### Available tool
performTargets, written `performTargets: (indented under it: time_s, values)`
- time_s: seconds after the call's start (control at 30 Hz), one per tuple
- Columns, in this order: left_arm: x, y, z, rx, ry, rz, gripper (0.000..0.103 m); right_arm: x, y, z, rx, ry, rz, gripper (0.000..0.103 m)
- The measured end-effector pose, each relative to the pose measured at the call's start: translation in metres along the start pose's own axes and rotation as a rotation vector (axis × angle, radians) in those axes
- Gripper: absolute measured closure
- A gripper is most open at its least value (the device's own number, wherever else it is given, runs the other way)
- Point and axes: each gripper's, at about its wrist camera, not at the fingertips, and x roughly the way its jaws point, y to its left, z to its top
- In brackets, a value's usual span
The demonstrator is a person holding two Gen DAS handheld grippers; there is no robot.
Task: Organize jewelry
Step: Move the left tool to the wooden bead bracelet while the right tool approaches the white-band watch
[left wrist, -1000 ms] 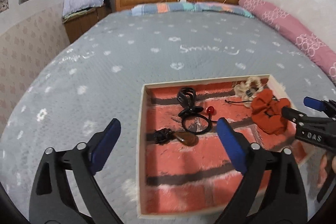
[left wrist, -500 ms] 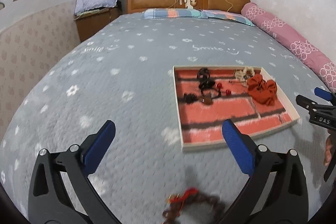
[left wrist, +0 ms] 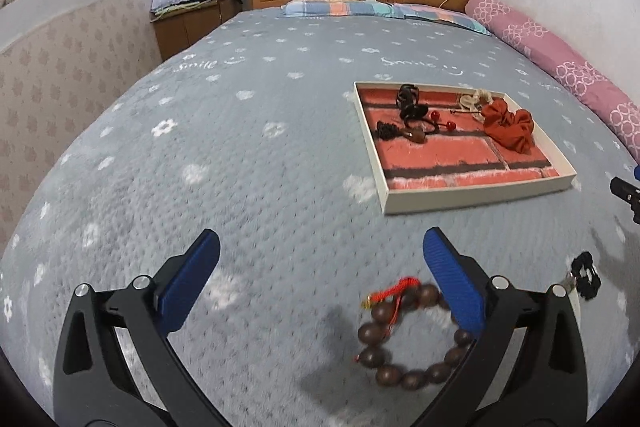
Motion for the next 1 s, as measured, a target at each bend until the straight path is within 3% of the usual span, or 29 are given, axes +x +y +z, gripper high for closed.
performTargets:
  time_s: [0.4,0.67,1.0]
  values:
    - [-0.011,0.008,-0.026,-0.018,0.020,-0.010,0.005,-0.015,-0.011,-0.041,0.052,0.029,0.025,0.009]
    - [-0.013,0.007,-0.046,-0.035,0.047,-0.012,0.005,-0.023,0.003,-0.054,0.054,0.031,0.043,0.010]
    - [-0.014,0.000,-0.067,-0.065,0.066,-0.034,0.007,-0.028,0.037,-0.077,0.057,0.061,0.101,0.020]
